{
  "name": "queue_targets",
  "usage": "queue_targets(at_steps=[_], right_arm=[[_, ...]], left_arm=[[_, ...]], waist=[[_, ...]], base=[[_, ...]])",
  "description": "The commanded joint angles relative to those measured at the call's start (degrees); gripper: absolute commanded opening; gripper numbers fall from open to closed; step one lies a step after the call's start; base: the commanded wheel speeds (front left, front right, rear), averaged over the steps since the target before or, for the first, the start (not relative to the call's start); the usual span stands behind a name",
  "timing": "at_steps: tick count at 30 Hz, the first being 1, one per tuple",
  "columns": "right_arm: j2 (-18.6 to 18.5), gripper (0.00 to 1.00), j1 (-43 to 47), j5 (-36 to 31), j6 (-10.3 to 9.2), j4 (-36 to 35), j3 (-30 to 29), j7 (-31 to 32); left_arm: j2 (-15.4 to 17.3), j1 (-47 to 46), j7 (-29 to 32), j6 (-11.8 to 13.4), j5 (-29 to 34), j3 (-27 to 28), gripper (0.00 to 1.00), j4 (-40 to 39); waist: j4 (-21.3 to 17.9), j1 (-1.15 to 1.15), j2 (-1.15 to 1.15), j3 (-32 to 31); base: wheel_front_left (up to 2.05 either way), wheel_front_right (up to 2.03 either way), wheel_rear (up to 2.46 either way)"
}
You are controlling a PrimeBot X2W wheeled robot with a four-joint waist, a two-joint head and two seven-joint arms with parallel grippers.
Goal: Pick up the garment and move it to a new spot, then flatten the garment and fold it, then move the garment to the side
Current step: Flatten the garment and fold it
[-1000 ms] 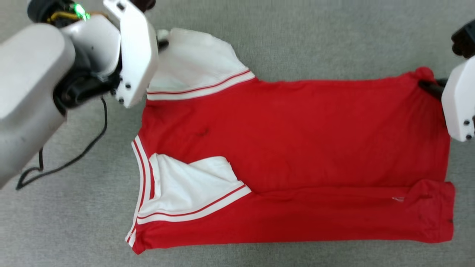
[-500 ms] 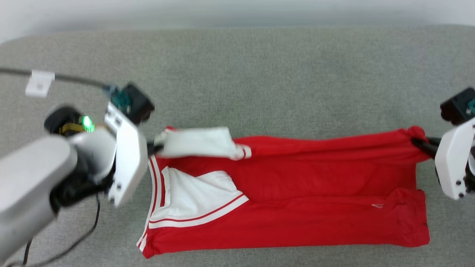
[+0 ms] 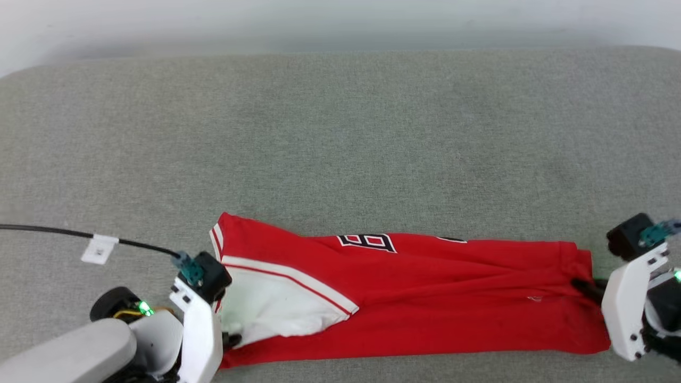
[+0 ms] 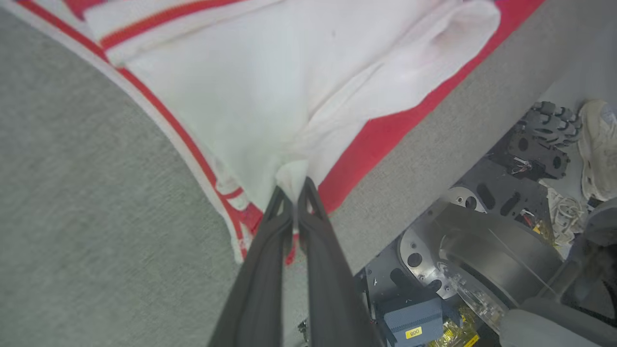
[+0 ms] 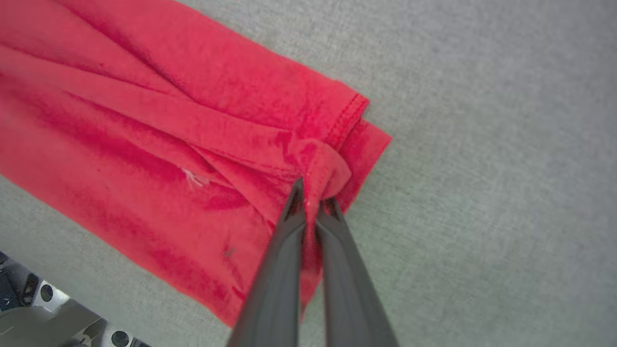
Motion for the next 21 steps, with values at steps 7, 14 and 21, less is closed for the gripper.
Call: queue_targets(at_steps=[7, 14, 21], right_arm=[[3.9, 1.0, 1.0, -2.0, -0.05, 4.0, -0.3, -3.3], [2.5, 1.0, 0.9, -4.4, -0.05, 1.8, -3.7, -9.1], [2.7, 1.0, 3.1, -5.1, -0.05, -0.4, -12.9, -13.1]], left_arm=[[-2.7, 2.2, -3.6, 0.4, 3.0, 0.4, 1.0, 4.9], [-2.3, 2.0, -13.8, 3.3, 7.1, 3.7, 1.0, 4.5], [-4.7, 4.2, -28.1, 11.0, 11.8, 7.9, 1.0, 5.6]], waist=[[-0.7, 0.0, 0.0, 0.7], [-0.5, 0.0, 0.0, -1.4], [0.0, 0.0, 0.0, -2.4]], base=[[0.0, 0.0, 0.0], [0.0, 0.0, 0.0], [0.0, 0.0, 0.0]])
